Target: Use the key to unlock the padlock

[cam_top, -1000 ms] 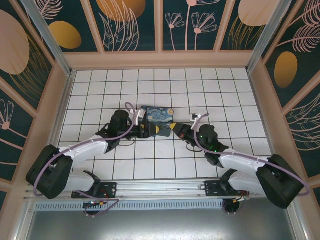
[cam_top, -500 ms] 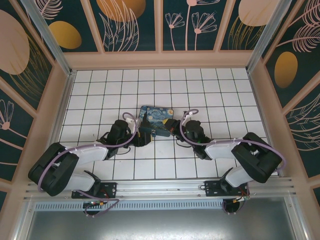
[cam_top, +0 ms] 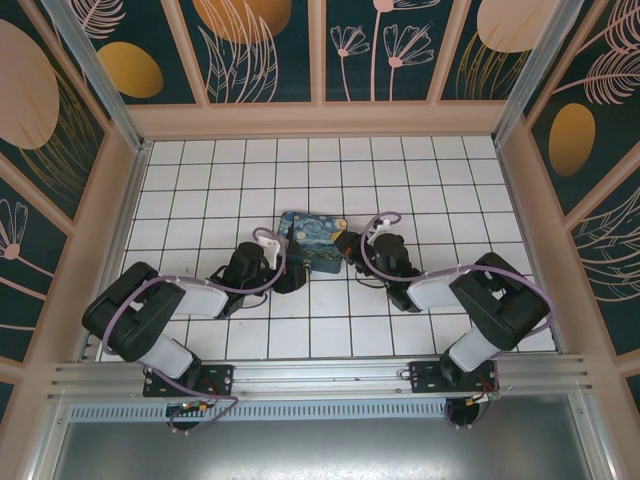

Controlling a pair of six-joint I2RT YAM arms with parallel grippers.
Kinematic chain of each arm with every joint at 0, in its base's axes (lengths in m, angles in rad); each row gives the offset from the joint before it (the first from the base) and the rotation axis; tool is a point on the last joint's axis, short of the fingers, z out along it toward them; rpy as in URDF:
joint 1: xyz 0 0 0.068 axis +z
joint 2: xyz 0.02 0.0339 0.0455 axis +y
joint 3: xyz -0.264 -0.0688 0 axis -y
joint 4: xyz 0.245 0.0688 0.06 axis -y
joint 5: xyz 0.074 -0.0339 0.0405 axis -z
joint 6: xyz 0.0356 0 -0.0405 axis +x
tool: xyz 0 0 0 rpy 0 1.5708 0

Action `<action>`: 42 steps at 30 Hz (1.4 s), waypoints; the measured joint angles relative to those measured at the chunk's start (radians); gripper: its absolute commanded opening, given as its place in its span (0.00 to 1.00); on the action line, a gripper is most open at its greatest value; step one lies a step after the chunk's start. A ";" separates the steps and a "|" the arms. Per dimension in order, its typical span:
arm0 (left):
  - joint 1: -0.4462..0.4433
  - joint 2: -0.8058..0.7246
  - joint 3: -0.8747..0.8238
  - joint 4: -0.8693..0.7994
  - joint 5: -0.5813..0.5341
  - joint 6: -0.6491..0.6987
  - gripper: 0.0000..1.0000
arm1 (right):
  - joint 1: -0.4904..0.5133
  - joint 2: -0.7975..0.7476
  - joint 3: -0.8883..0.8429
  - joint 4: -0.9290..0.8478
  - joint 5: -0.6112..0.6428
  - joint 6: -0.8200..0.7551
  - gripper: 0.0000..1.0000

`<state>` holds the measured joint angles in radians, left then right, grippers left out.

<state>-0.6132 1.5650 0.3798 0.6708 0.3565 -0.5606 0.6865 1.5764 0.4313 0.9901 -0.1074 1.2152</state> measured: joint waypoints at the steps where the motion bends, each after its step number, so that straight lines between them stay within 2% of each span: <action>1: -0.003 0.014 0.000 0.010 -0.002 0.000 0.58 | -0.005 0.007 0.000 0.007 -0.006 0.000 0.00; 18: -0.047 0.151 0.056 0.168 -0.024 -0.003 0.57 | -0.037 0.095 0.018 0.107 -0.076 0.005 0.00; 31: -0.056 0.155 0.026 0.290 0.029 -0.124 0.57 | -0.039 0.109 0.018 0.129 -0.078 0.023 0.00; 42: -0.066 0.260 -0.025 0.515 0.027 -0.237 0.56 | -0.039 0.109 0.018 0.129 -0.078 0.023 0.00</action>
<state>-0.6792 1.8252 0.3546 1.1862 0.3840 -0.7979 0.6476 1.6859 0.4496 1.1194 -0.1852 1.2385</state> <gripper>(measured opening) 0.559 0.047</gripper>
